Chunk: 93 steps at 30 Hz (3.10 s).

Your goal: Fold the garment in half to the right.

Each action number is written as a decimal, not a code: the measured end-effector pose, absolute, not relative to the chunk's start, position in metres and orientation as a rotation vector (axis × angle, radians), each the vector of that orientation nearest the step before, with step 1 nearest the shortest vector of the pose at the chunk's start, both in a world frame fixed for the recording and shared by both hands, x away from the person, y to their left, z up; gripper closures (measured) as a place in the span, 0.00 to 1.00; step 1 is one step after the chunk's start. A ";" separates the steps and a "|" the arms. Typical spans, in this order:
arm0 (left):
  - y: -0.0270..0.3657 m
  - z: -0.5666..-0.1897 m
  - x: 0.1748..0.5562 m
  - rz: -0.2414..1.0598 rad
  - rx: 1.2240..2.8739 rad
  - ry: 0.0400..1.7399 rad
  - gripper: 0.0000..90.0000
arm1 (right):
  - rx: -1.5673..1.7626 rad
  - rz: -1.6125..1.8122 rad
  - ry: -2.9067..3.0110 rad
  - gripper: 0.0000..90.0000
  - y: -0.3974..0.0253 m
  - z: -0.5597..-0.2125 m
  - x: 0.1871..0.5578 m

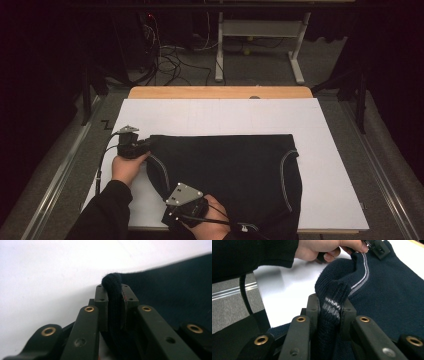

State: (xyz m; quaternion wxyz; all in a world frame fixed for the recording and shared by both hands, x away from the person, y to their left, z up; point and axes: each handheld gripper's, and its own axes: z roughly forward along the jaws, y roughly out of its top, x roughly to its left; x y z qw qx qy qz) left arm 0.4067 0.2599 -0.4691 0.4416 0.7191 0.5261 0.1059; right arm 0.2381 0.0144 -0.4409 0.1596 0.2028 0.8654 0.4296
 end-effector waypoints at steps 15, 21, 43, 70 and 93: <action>0.246 -0.433 0.410 0.306 1.687 1.334 0.83 | 0.555 1.281 2.421 0.84 0.008 -0.422 0.235; 0.256 -0.440 0.414 0.275 1.690 1.323 0.85 | 0.538 1.253 2.441 0.84 0.013 -0.423 0.237; 0.277 -0.447 0.412 0.344 1.682 1.343 0.86 | 0.535 1.254 2.457 0.84 0.043 -0.429 0.240; 0.318 -0.450 0.407 0.425 1.626 1.371 0.85 | 0.489 1.318 2.494 0.84 0.084 -0.426 0.251; 0.333 -0.425 0.393 0.461 1.643 1.410 0.86 | 0.503 1.429 2.471 0.84 0.095 -0.417 0.247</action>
